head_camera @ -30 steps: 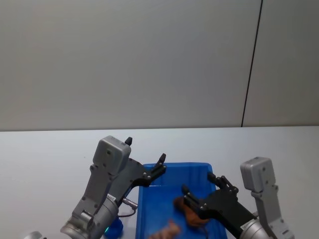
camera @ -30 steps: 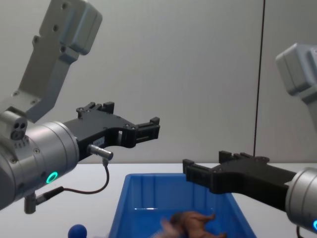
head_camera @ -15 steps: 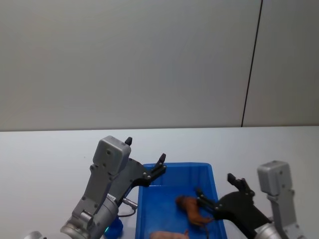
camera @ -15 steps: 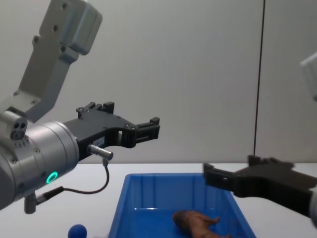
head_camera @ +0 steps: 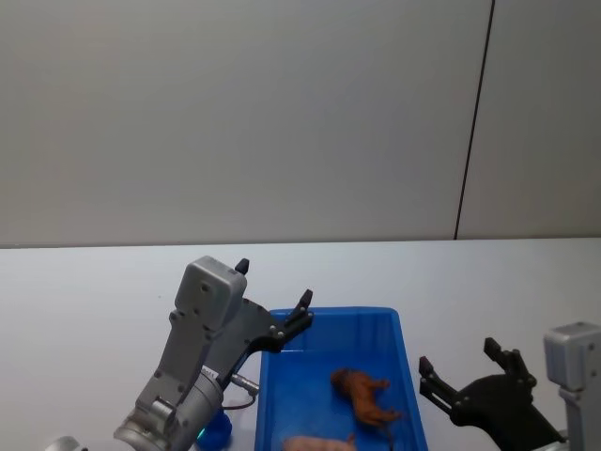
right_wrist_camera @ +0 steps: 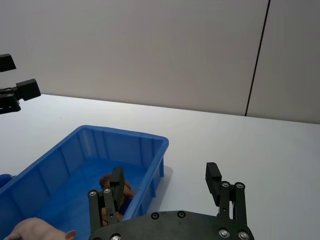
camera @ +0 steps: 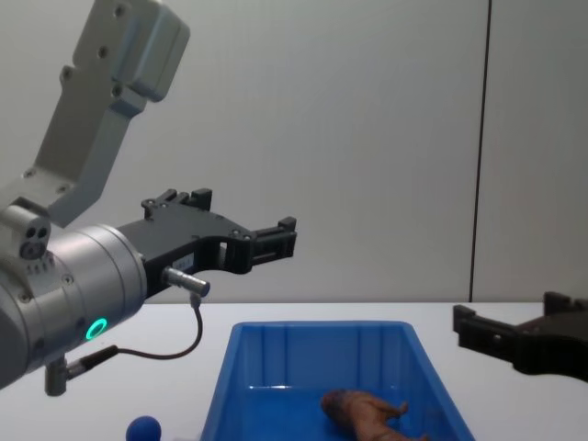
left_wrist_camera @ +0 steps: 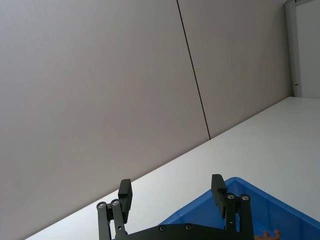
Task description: Pick up the two dolls from the table and place them into the box.
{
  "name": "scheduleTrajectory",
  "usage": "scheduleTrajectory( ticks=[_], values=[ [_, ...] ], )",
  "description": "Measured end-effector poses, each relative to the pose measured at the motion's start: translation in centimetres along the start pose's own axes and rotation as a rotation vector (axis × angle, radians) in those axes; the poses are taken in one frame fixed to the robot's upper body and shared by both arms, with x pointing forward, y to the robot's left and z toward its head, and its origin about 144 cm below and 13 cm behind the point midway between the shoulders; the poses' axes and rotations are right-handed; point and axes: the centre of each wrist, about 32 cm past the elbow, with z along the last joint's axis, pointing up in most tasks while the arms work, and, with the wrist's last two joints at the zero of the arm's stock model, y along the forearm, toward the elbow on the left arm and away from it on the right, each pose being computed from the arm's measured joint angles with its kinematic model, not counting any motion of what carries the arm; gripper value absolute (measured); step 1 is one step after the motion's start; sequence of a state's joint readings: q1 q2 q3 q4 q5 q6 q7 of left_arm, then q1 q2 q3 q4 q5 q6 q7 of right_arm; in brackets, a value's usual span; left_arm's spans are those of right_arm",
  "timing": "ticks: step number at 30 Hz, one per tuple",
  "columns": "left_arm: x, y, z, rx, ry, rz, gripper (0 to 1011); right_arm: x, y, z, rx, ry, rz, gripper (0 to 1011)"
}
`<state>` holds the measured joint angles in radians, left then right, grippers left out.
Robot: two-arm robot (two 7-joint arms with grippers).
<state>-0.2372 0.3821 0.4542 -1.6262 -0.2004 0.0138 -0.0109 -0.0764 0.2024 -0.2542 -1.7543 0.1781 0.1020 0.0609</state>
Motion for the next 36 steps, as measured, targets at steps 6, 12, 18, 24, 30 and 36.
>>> scheduleTrajectory(
  ticks=[6, 12, 18, 24, 30, 36],
  values=[
    [0.0, 0.1, 0.0, 0.006, 0.003, 0.002, 1001, 0.2, -0.7, 0.0, 0.001, -0.002, -0.024, 1001],
    [0.3, 0.5, 0.0, 0.028, 0.016, 0.022, 1001, 0.3, -1.1, 0.0, 0.004, -0.003, -0.039, 1001],
    [0.7, 1.4, -0.1, 0.075, 0.040, 0.056, 1001, 0.4, -1.4, 0.0, 0.005, -0.003, -0.046, 1001],
    [1.2, 2.5, -0.3, 0.141, 0.068, 0.085, 1001, 0.4, -1.5, 0.0, 0.005, -0.004, -0.052, 1001],
    [1.7, 3.5, -0.8, 0.215, 0.089, 0.103, 1001, 0.5, -1.7, 0.0, 0.005, -0.004, -0.055, 1001],
    [2.0, 4.3, -1.7, 0.286, 0.106, 0.108, 1001, 0.5, -1.7, 0.0, 0.005, -0.004, -0.058, 1001]
  ],
)
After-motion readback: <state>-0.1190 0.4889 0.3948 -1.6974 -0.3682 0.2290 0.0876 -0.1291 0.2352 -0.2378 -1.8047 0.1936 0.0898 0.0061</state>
